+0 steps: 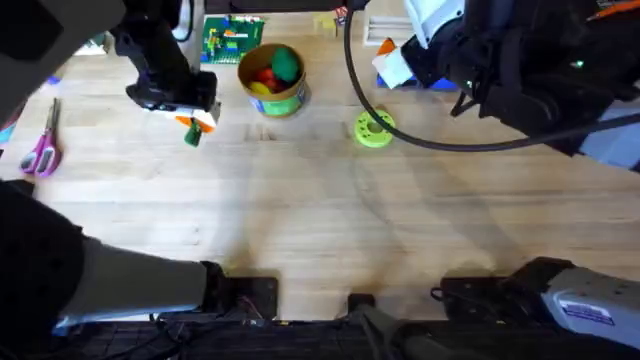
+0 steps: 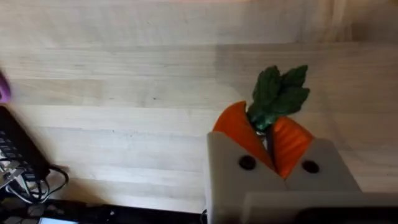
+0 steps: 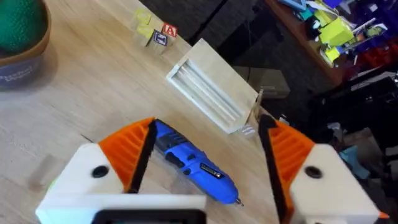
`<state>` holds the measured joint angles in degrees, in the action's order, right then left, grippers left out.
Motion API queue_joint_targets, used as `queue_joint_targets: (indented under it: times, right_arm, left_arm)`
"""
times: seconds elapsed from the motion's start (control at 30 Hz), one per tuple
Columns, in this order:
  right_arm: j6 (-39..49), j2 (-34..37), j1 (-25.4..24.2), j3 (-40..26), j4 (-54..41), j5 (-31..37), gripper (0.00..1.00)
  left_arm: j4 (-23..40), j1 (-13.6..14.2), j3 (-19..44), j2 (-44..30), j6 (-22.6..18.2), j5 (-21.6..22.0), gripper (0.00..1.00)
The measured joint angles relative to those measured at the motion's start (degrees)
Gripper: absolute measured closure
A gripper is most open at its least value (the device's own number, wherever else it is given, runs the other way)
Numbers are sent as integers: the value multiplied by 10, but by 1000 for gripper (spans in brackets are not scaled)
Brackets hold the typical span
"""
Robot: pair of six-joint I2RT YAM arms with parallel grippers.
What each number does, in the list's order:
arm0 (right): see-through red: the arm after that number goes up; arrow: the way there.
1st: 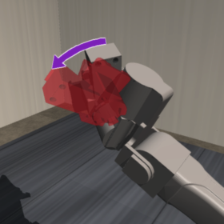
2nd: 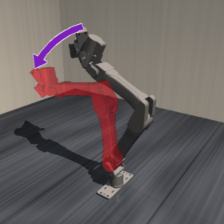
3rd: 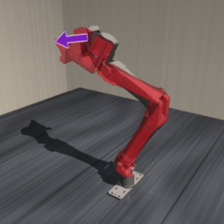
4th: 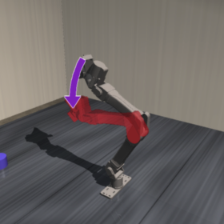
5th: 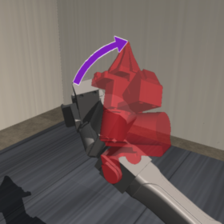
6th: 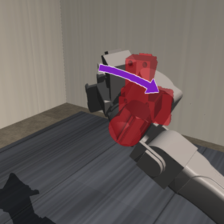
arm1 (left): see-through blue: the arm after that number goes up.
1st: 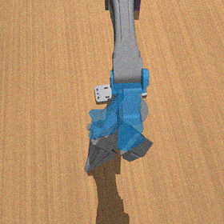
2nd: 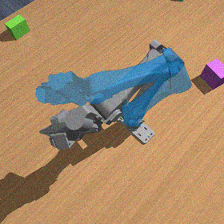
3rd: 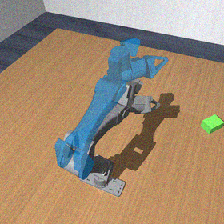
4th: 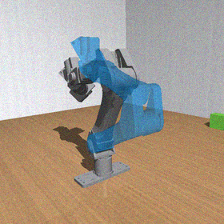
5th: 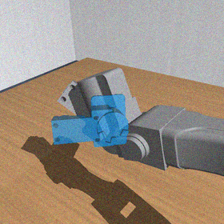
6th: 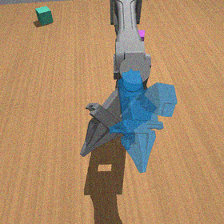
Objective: Pick up the gripper from the table and insert it into the empty holder that is missing its gripper. Then pick up a screw, insert it into the mounting hole, and use the screwdriver to tighten it. Finally, clean up the table by picking up the vegetable and placing it into the bucket.
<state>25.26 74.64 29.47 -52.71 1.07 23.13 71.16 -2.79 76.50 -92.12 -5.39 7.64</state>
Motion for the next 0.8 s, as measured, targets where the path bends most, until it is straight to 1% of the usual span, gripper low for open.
queue_joint_targets:
  times: [0.07, 0.13, 0.17, 0.23, 0.3, 0.37, 0.47, 0.57, 0.67, 0.8]
  right_arm:
    - [0, 0, 0, 0, 0, 0, 9]
    - [0, 0, 0, 0, 0, 0, 9]
    - [0, 0, 0, 0, 0, 0, 10]
    - [0, 0, 0, 0, 0, 0, 10]
    - [0, 0, 0, 0, 0, 0, 10]
    - [0, 0, 0, 0, 0, 0, 10]
    - [0, 0, 0, 0, 0, 0, 10]
    - [0, 0, 0, 0, 0, 0, 9]
    - [0, 0, 0, 0, 0, 0, 10]
    - [0, 0, 0, 0, 0, 0, 10]
  left_arm:
    - [-6, 0, 36, 9, 16, 0, 985]
    - [-36, 0, 65, 16, 49, -10, 985]
    - [-59, 0, 73, 19, 66, -22, 985]
    - [-113, 0, 82, 21, 109, -62, 985]
    - [-153, 5, 84, 21, 147, -99, 985]
    - [-185, 16, 84, 17, 182, -122, 985]
    - [-223, 45, 84, 1, 231, -135, 986]
    - [-250, 72, 84, -18, 256, -139, 986]
    - [-255, 93, 84, -36, 270, -142, 986]
    - [-224, 97, 84, -49, 278, -138, 986]
